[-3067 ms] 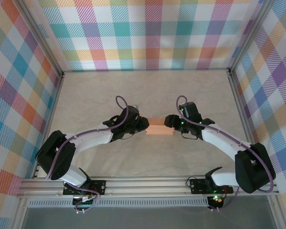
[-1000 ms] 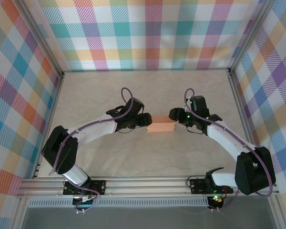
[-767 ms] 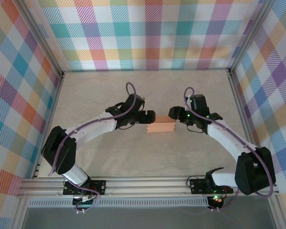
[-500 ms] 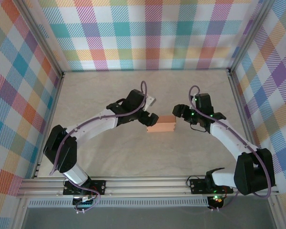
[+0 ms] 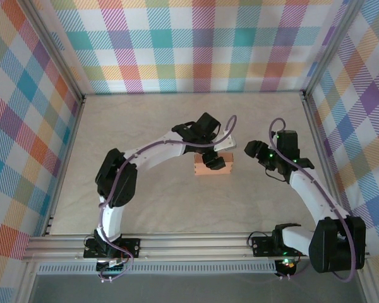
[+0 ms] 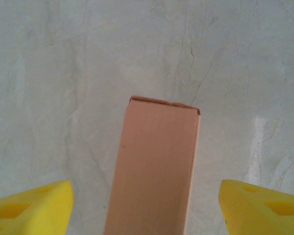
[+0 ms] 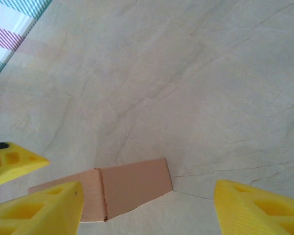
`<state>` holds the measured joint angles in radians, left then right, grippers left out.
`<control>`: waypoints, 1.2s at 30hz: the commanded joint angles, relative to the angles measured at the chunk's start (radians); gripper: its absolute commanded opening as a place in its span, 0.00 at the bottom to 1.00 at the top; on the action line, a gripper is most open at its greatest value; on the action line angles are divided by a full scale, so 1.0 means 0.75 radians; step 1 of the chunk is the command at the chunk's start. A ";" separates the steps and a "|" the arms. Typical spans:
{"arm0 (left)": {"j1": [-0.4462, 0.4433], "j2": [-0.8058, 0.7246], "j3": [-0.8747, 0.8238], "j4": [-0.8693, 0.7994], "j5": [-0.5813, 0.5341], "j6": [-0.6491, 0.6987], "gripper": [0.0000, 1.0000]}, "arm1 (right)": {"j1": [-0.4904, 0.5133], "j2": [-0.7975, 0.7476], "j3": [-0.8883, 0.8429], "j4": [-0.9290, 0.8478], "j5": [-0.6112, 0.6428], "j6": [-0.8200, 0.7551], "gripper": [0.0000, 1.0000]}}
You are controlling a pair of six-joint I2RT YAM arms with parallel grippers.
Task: Fold the paper box
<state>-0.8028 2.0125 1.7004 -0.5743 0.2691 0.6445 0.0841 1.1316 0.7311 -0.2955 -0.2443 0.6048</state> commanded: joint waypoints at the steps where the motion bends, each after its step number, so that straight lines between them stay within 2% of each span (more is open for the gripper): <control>1: -0.007 0.066 0.115 -0.150 0.067 0.108 0.73 | -0.019 -0.046 -0.030 -0.046 -0.022 -0.012 0.70; 3: -0.008 0.102 0.164 -0.186 0.096 0.115 0.66 | -0.024 -0.056 -0.040 -0.049 -0.022 -0.014 0.70; 7: -0.008 0.157 0.239 -0.272 0.153 0.132 0.62 | -0.030 -0.058 -0.046 -0.052 -0.026 -0.021 0.70; 16: -0.024 0.201 0.297 -0.347 0.167 0.126 0.44 | -0.035 -0.050 -0.052 -0.037 -0.034 -0.022 0.70; 23: -0.025 0.179 0.283 -0.342 0.126 0.107 0.40 | -0.036 -0.053 -0.064 -0.034 -0.036 -0.017 0.70; 28: -0.035 0.088 0.157 -0.190 -0.046 0.094 0.40 | -0.035 -0.049 -0.062 -0.027 -0.044 -0.009 0.70; 36: -0.046 -0.075 -0.112 0.152 -0.600 0.150 0.40 | -0.036 -0.041 -0.069 -0.013 -0.049 -0.005 0.70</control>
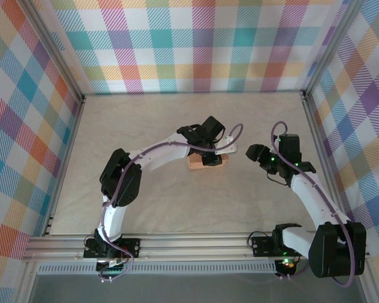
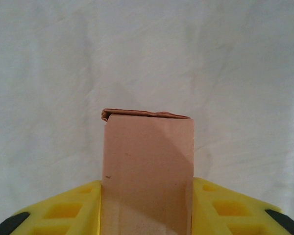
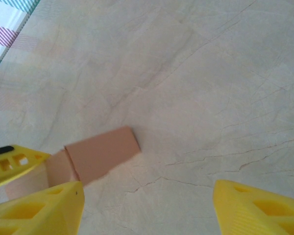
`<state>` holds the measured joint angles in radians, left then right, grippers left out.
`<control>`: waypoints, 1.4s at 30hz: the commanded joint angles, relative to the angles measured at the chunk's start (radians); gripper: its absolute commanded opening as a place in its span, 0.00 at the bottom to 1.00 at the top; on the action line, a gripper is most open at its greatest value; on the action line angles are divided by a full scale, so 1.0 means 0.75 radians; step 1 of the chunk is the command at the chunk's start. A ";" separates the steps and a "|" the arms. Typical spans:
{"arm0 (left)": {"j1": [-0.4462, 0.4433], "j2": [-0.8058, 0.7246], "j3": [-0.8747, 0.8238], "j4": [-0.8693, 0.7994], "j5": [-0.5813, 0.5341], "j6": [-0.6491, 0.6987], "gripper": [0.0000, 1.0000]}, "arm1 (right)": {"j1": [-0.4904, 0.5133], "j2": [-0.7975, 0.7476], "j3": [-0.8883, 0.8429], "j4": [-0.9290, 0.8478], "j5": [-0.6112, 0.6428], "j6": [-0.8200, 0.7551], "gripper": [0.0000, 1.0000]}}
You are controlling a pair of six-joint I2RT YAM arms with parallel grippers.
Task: Fold the paper box
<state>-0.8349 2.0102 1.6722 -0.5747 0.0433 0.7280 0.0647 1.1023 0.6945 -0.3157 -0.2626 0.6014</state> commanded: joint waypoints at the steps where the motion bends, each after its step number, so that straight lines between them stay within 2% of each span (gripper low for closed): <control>1: -0.006 -0.078 -0.102 0.192 -0.369 0.058 0.41 | -0.010 0.000 -0.018 0.017 -0.026 0.000 0.70; 3: -0.005 -0.076 -0.164 0.297 -0.541 0.105 0.42 | -0.009 0.007 -0.021 0.026 -0.032 0.004 0.70; 6: -0.002 -0.035 -0.193 0.355 -0.696 0.146 0.42 | -0.009 0.018 -0.024 0.038 -0.045 0.010 0.70; 12: 0.002 0.061 -0.201 0.441 -0.790 0.148 0.43 | -0.009 0.014 -0.027 0.036 -0.046 0.009 0.70; 20: 0.007 0.060 -0.238 0.502 -0.800 0.109 0.55 | -0.009 0.002 -0.025 0.027 -0.032 0.000 0.70; 27: 0.031 0.049 -0.235 0.447 -0.722 0.026 0.58 | -0.010 0.013 -0.028 0.043 -0.045 0.008 0.70; 30: 0.037 0.024 -0.246 0.454 -0.685 -0.024 0.70 | -0.009 0.013 -0.026 0.047 -0.050 0.007 0.70; 32: 0.055 -0.025 -0.270 0.473 -0.609 -0.116 0.79 | -0.010 0.013 -0.022 0.057 -0.062 -0.011 0.71; 34: 0.090 -0.107 -0.318 0.510 -0.522 -0.224 0.89 | -0.009 0.008 -0.026 0.074 -0.074 -0.042 0.75; 36: 0.128 -0.197 -0.380 0.549 -0.451 -0.332 1.00 | -0.009 -0.003 -0.021 0.082 -0.064 -0.077 0.88; 39: 0.190 -0.335 -0.459 0.541 -0.359 -0.483 1.00 | -0.009 -0.015 0.005 0.058 -0.022 -0.125 0.96; 42: 0.260 -0.514 -0.623 0.613 -0.296 -0.625 1.00 | -0.010 -0.027 0.028 0.058 0.034 -0.203 1.00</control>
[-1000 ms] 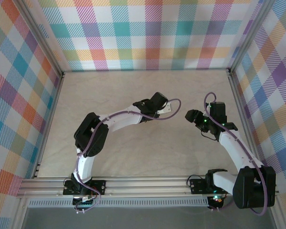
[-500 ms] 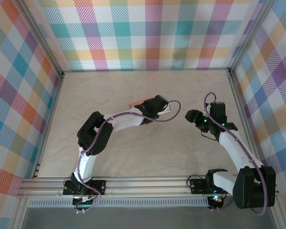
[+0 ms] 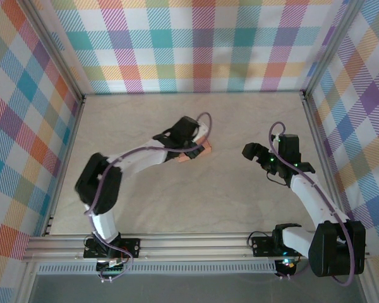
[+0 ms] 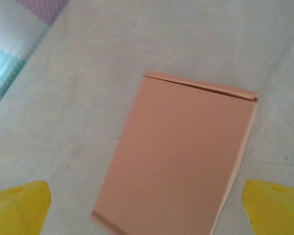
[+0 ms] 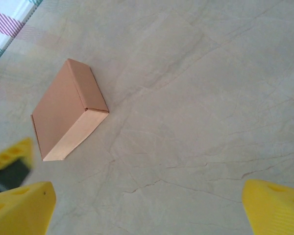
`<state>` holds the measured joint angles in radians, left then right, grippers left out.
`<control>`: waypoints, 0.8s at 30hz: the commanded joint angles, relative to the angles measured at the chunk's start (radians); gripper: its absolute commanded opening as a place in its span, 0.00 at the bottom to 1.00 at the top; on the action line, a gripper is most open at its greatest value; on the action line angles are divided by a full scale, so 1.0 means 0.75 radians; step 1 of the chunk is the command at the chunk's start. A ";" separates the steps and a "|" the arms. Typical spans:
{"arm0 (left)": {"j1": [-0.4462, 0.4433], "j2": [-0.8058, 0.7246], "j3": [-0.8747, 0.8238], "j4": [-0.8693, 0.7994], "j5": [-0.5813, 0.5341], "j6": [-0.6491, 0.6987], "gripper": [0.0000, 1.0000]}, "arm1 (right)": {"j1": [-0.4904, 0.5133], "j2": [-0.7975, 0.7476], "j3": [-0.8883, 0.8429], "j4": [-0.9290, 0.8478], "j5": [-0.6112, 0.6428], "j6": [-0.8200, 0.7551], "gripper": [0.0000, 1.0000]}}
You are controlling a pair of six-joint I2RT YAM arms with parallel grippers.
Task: Fold the paper box
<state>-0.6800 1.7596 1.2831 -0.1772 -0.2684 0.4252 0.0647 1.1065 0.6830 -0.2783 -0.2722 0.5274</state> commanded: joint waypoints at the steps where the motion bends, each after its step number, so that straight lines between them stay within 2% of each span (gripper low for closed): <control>1: 0.076 -0.236 -0.164 0.114 0.132 -0.260 1.00 | -0.010 -0.042 0.041 0.031 0.066 -0.136 1.00; 4: 0.154 -0.415 -0.394 0.236 0.125 -0.341 1.00 | -0.009 -0.094 0.010 0.125 0.132 -0.263 1.00; 7: 0.234 -0.598 -0.618 0.362 0.006 -0.394 1.00 | -0.009 -0.127 -0.067 0.286 0.324 -0.383 1.00; 9: 0.296 -0.697 -0.745 0.434 -0.066 -0.403 1.00 | -0.009 -0.112 -0.136 0.423 0.450 -0.448 1.00; 13: 0.463 -0.812 -0.988 0.638 -0.130 -0.437 1.00 | -0.010 -0.008 -0.279 0.761 0.578 -0.570 1.00; 17: 0.643 -0.776 -1.137 0.834 -0.052 -0.504 1.00 | -0.010 0.194 -0.358 1.095 0.635 -0.649 1.00; 21: 0.737 -0.613 -1.220 1.082 0.000 -0.503 1.00 | -0.021 0.455 -0.412 1.479 0.630 -0.646 1.00; 23: 0.778 -0.540 -1.221 1.172 0.055 -0.515 1.00 | -0.024 0.523 -0.377 1.479 0.562 -0.669 1.00; 24: 0.805 -0.531 -1.195 1.138 0.123 -0.535 1.00 | -0.025 0.543 -0.366 1.469 0.542 -0.671 1.00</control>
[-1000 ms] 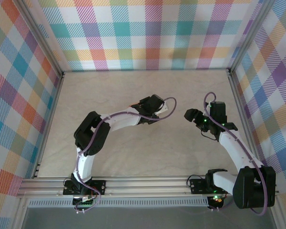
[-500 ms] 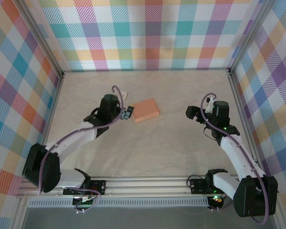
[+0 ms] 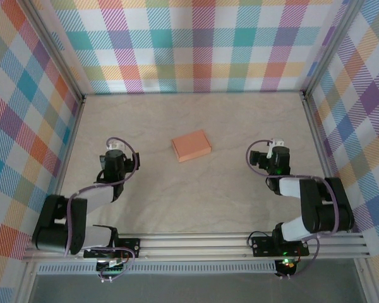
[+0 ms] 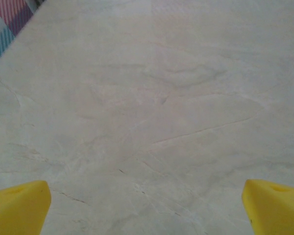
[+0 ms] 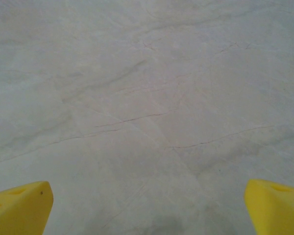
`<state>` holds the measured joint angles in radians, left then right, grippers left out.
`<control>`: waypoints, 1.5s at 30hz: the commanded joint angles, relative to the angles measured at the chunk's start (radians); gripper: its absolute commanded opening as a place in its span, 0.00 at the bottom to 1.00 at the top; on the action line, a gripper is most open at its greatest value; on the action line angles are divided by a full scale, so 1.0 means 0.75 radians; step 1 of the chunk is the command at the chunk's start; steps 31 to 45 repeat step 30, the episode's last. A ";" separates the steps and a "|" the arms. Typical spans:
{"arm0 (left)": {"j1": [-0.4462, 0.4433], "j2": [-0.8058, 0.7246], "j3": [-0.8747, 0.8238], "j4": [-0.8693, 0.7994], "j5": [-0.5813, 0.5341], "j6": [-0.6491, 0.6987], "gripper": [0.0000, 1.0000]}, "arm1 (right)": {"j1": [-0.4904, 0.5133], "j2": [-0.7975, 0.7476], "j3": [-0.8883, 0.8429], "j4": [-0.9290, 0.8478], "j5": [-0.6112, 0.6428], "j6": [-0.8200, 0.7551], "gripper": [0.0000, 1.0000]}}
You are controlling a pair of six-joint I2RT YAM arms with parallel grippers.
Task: Fold the paper box
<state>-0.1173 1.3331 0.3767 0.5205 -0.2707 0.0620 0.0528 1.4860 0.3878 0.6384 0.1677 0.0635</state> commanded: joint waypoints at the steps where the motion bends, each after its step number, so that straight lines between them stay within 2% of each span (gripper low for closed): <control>1: 0.079 0.066 0.014 0.247 0.169 -0.079 1.00 | -0.018 0.053 0.018 0.273 -0.059 -0.046 1.00; 2: 0.094 0.116 -0.004 0.342 0.215 -0.095 1.00 | -0.030 0.072 -0.003 0.340 -0.076 -0.039 1.00; 6: 0.082 0.325 0.043 0.438 0.224 -0.070 1.00 | -0.043 0.064 0.008 0.296 -0.105 -0.036 1.00; 7: 0.079 0.303 0.059 0.356 0.224 -0.064 1.00 | -0.043 0.064 0.009 0.300 -0.107 -0.036 1.00; 45: 0.064 0.307 0.058 0.378 0.204 -0.055 1.00 | -0.042 0.064 0.007 0.302 -0.102 -0.039 1.00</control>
